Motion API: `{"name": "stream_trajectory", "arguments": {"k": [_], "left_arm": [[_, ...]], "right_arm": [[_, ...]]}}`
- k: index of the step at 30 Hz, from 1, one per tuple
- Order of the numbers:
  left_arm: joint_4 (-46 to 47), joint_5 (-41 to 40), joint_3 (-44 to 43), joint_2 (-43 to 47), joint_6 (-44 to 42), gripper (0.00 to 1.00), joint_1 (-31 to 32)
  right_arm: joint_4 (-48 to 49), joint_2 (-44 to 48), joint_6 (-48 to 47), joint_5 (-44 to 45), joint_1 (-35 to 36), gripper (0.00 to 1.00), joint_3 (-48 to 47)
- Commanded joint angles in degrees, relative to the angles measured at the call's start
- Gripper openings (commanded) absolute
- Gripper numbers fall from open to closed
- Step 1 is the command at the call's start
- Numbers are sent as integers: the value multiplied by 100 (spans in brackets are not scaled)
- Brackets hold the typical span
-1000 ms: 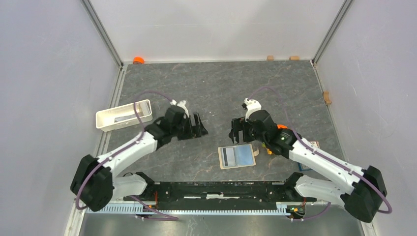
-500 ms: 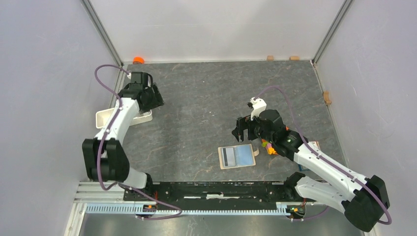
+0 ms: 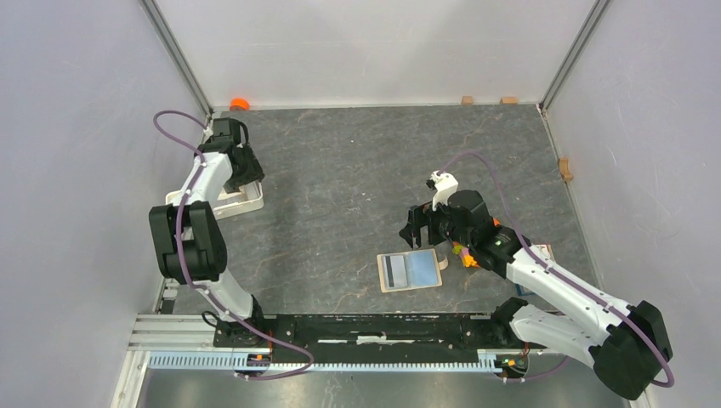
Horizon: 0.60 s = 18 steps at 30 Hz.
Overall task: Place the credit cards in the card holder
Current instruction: Pick up the credit card from the storage box.
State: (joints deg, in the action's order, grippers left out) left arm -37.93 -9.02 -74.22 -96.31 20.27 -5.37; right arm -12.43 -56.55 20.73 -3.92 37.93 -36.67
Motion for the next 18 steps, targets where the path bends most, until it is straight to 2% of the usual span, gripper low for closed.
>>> {"name": "stream_trajectory", "arguments": {"k": [1, 5, 18], "left_arm": [[163, -44, -299, -247, -289, 66, -141], [216, 197, -371, -422, -291, 63, -202], [95, 59, -689, -992, -393, 61, -276]], "right_arm": [[198, 21, 32, -101, -49, 94, 62], [169, 64, 35, -87, -58, 94, 120], [99, 120, 80, -84, -101, 94, 229]]}}
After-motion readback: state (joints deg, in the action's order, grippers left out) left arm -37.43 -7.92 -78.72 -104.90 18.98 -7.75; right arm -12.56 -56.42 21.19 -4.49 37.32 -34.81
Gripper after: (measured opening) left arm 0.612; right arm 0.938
